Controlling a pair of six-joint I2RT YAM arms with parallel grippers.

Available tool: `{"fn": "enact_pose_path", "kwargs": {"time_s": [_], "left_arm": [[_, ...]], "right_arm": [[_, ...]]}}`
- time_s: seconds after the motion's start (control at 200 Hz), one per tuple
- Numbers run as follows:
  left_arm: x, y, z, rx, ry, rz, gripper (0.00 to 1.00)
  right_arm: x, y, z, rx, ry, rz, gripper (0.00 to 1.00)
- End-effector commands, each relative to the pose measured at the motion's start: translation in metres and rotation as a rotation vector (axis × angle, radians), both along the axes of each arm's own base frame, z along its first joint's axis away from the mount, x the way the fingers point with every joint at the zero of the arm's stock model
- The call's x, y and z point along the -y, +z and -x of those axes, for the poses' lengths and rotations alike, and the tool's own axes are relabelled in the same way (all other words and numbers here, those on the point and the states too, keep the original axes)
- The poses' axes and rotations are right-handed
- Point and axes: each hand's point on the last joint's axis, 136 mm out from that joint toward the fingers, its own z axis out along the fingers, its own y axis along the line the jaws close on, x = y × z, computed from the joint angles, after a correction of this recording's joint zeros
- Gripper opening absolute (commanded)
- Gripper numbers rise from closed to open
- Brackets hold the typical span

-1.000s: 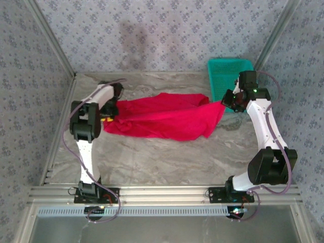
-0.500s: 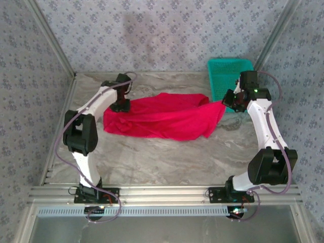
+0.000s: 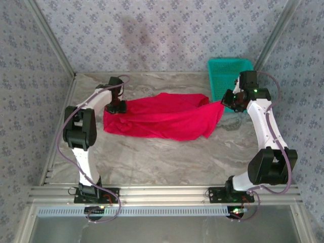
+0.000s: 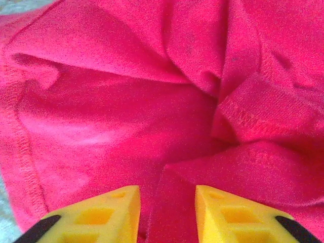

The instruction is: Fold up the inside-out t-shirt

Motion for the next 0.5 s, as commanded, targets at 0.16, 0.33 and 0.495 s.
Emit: {"fn": "enact_pose_path", "kwargs": {"time_s": [0.16, 0.33, 0.495], "left_arm": [[0.008, -0.031, 0.001, -0.042, 0.020, 0.133, 0.40], [0.003, -0.037, 0.006, -0.058, 0.071, 0.184, 0.33], [-0.004, -0.008, 0.001, 0.002, 0.145, 0.242, 0.15]], "right_arm": [[-0.005, 0.018, -0.002, 0.054, 0.015, -0.020, 0.00], [-0.006, 0.020, -0.005, 0.062, 0.016, -0.026, 0.00], [-0.007, 0.024, -0.005, 0.067, 0.017, -0.023, 0.00]]}}
